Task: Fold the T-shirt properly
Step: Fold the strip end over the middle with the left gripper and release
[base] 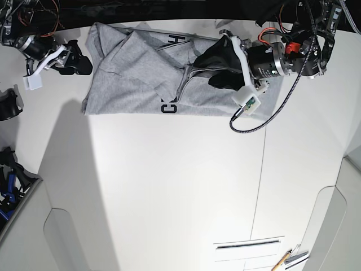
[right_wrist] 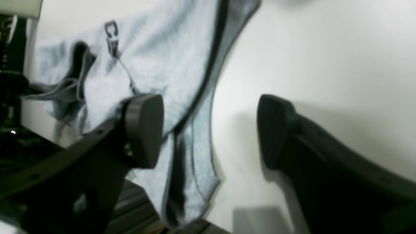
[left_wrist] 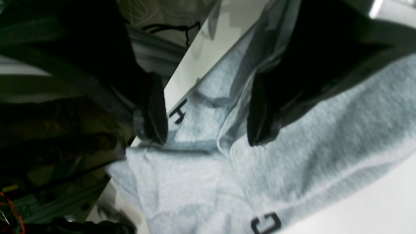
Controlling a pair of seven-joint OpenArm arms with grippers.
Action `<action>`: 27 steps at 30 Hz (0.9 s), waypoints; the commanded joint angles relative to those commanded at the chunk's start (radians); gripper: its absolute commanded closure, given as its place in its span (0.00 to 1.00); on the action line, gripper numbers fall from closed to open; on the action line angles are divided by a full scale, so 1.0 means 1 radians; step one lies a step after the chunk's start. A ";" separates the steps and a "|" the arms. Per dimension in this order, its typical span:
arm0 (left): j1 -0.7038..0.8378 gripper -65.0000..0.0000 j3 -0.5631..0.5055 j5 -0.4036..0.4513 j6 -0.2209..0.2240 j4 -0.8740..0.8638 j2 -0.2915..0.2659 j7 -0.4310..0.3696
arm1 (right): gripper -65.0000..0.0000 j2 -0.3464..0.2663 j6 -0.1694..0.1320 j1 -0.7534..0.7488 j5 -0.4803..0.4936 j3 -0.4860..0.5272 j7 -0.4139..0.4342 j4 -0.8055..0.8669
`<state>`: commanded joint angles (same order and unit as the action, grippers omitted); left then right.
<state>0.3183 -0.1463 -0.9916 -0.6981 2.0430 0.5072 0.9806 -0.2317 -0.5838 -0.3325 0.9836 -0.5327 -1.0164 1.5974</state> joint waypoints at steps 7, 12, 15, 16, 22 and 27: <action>-0.003 0.36 0.008 0.001 0.000 0.003 0.000 0.004 | 0.32 0.001 -0.008 0.011 0.000 0.146 0.021 -0.047; -0.002 0.36 0.059 -0.008 0.000 0.033 0.000 0.006 | 0.32 0.053 -0.008 0.011 -0.001 0.180 0.023 -0.047; -0.002 0.36 0.097 -0.036 0.000 0.087 0.000 0.026 | 0.32 0.079 -0.012 0.014 -0.003 0.180 0.026 -0.047; -0.002 0.36 0.115 -0.035 0.000 0.102 0.000 0.035 | 0.32 0.082 -0.015 0.020 -0.009 0.181 0.025 -0.047; 0.019 0.72 0.211 0.059 0.000 0.079 0.000 -0.002 | 0.32 0.080 -0.015 0.039 -0.027 0.180 0.025 -0.047; 0.019 0.92 0.214 0.187 0.000 0.031 0.000 -0.031 | 0.32 0.080 -0.015 0.058 -0.027 0.180 0.025 -0.047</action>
<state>0.3378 0.0677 -0.8051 -0.6981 2.0739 0.5072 0.9497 -0.1520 -0.5987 -0.2745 0.9569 -0.3523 -0.9913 1.5509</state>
